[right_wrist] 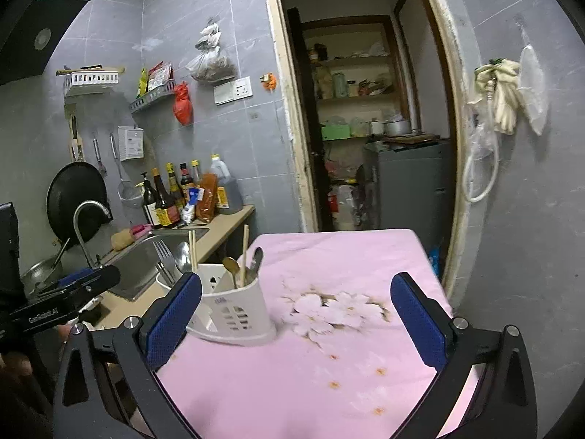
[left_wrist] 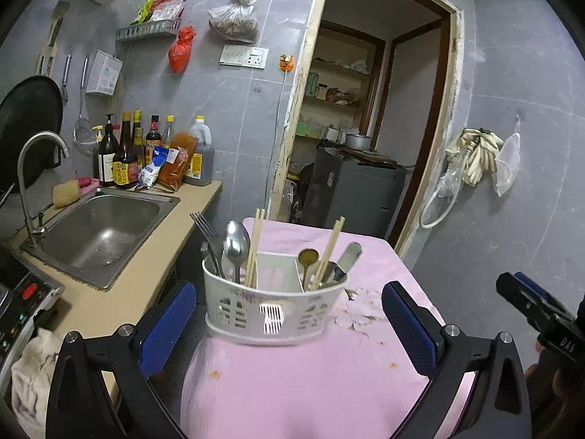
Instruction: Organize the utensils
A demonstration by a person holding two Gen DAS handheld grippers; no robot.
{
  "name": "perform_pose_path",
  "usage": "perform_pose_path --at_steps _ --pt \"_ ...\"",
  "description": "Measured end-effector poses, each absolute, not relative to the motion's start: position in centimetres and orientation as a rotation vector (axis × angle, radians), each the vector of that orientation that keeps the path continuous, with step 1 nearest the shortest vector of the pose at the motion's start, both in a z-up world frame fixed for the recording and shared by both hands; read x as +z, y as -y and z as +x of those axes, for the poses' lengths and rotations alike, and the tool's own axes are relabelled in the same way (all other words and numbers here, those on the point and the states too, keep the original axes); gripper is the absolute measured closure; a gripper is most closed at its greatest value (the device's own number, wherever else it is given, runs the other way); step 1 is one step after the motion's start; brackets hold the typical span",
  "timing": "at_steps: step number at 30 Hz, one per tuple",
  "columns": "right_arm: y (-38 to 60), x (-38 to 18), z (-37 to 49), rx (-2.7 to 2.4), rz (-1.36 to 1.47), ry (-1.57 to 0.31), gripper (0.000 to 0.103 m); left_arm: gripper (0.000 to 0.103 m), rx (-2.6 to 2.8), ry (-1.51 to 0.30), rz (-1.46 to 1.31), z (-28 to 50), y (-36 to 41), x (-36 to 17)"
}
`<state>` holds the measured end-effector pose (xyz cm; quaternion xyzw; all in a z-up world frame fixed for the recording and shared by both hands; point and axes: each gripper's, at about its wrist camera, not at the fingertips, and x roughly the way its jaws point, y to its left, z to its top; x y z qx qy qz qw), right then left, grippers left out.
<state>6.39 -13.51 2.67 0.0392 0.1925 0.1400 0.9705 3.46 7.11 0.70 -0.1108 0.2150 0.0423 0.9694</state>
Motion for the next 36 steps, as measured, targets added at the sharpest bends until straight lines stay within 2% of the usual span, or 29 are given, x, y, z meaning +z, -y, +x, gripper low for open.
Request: perform_pose_path --at_steps 18,36 --pt "17.6 2.6 -3.6 0.213 0.077 -0.376 0.002 0.001 0.112 -0.405 -0.164 -5.1 -3.8 0.5" --pt "18.6 2.7 -4.6 0.207 0.088 -0.37 0.002 0.001 0.1 -0.384 -0.137 -6.3 -2.7 0.6"
